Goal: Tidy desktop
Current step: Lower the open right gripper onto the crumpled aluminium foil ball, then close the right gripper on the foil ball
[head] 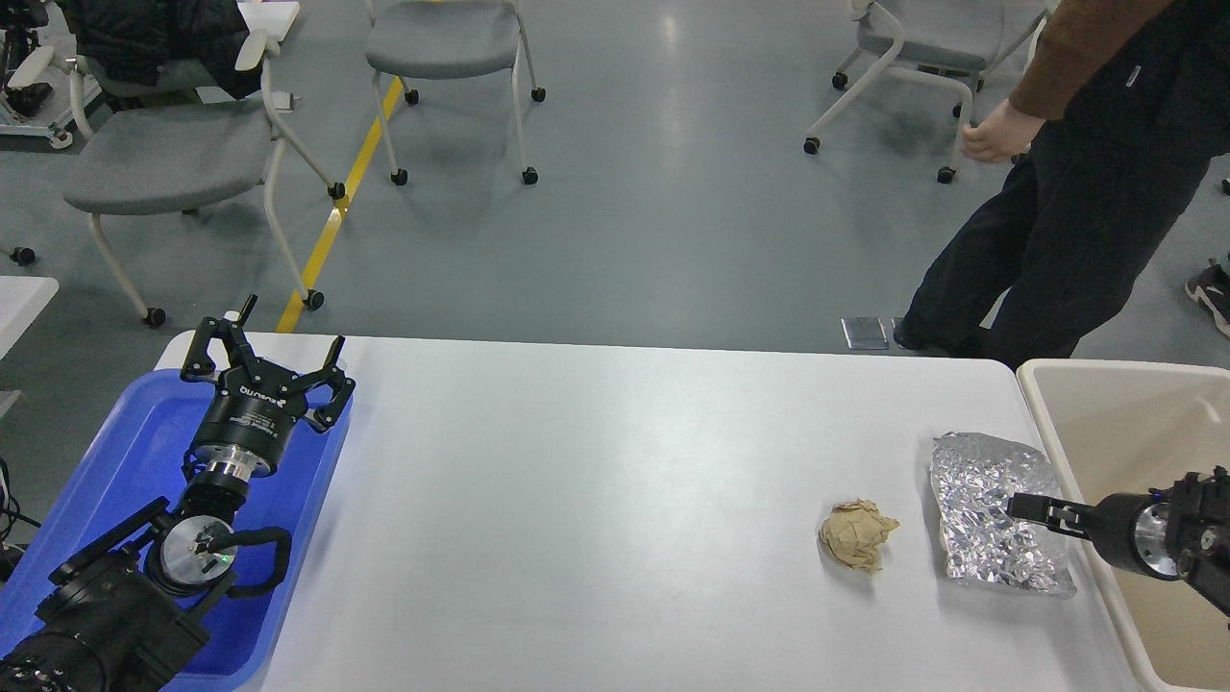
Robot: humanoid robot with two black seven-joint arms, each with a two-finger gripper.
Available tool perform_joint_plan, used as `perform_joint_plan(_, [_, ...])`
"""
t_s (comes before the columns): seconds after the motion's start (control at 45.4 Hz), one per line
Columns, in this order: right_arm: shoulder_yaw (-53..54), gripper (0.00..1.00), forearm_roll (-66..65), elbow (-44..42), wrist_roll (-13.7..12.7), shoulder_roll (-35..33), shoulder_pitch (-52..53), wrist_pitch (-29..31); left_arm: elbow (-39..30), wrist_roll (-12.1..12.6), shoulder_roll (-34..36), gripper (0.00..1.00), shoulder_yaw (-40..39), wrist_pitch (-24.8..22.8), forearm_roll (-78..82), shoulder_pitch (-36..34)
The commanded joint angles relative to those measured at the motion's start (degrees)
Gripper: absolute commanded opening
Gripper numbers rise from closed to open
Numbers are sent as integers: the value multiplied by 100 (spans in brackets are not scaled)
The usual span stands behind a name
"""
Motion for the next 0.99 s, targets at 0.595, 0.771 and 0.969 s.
perform_joint_plan(0.595, [0,0,379,-75,310,212,-173,1,-1,0,0,100,0,9,0,0])
perform_joint_plan(0.771, [62,0,502,-66,319,212,-173,18,-1,0,0,100,0,9,0,0])
perform_joint_plan(0.969, [9,0,1029,-57,397,186,-146,27,-1,0,0,100,0,9,0,0])
